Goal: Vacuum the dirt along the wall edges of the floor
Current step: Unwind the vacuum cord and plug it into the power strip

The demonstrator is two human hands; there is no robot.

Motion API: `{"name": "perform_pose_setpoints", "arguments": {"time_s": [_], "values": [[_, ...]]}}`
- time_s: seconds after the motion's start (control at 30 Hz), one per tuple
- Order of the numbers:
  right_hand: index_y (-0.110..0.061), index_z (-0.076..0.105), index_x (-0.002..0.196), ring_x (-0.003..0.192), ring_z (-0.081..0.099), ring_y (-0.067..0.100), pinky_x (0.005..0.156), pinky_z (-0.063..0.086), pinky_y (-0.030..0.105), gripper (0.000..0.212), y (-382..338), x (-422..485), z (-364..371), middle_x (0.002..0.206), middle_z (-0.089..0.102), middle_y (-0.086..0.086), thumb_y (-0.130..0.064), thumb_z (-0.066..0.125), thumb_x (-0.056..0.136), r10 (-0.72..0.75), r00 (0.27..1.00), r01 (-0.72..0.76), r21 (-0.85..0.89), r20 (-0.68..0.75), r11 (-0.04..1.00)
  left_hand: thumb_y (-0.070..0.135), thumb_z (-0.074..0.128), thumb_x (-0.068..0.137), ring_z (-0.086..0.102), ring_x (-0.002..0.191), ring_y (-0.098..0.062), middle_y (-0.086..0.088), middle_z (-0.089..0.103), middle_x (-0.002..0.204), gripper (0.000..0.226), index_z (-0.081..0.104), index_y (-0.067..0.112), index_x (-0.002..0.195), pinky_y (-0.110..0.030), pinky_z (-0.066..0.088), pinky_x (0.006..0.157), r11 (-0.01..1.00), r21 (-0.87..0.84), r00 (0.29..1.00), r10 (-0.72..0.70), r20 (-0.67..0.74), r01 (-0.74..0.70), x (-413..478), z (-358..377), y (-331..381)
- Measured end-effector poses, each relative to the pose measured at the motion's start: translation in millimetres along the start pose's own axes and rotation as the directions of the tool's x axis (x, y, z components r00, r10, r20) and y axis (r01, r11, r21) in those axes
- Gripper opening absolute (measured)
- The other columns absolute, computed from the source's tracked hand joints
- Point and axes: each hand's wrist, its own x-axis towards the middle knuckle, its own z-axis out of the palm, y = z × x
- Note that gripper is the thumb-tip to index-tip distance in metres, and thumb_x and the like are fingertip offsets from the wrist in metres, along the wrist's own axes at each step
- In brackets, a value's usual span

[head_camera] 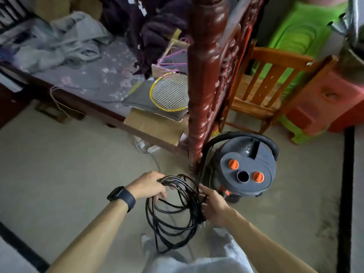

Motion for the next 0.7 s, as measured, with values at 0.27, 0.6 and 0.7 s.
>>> {"name": "perform_pose_setpoints", "arguments": {"time_s": [0.27, 0.6, 0.7], "values": [[-0.001, 0.065, 0.096, 0.067, 0.062, 0.026, 0.060, 0.050, 0.031, 0.033, 61.5, 47.6, 105.9, 0.083, 0.069, 0.014, -0.021, 0.041, 0.108, -0.084, 0.856, 0.064, -0.058, -0.509, 0.996, 0.035, 0.073, 0.085, 0.058, 0.053, -0.009, 0.005, 0.063, 0.057, 0.020, 0.066, 0.016, 0.084, -0.026, 0.043, 0.058, 0.992, -0.122, 0.993, 0.022, -0.118, -0.036, -57.6, -58.6, -184.4], [-0.009, 0.055, 0.077, 0.048, 0.042, 0.016, 0.039, 0.036, 0.016, 0.018, 68.3, 40.7, 183.4, 0.059, 0.055, 0.007, -0.007, 0.055, 0.095, -0.065, 0.814, 0.122, 0.059, -0.578, 0.991, 0.031, 0.073, 0.084, 0.047, 0.057, -0.022, -0.001, 0.050, 0.053, 0.032, 0.054, 0.015, 0.063, -0.030, 0.035, 0.058, 0.841, -0.541, 0.808, -0.316, -0.497, -0.003, -122.6, -160.3, -324.8], [-0.015, 0.049, 0.068, 0.035, 0.047, 0.010, 0.044, 0.039, 0.017, 0.031, 73.0, 46.5, 215.8, 0.055, 0.064, 0.001, -0.018, 0.055, 0.099, -0.039, 0.916, 0.132, 0.208, -0.399, 0.969, 0.026, 0.072, 0.085, 0.044, 0.052, -0.018, -0.001, 0.048, 0.052, 0.027, 0.057, 0.012, 0.067, -0.025, 0.035, 0.050, 0.820, -0.568, 0.829, -0.272, -0.488, -0.065, -119.9, -175.1, -330.6]]}}
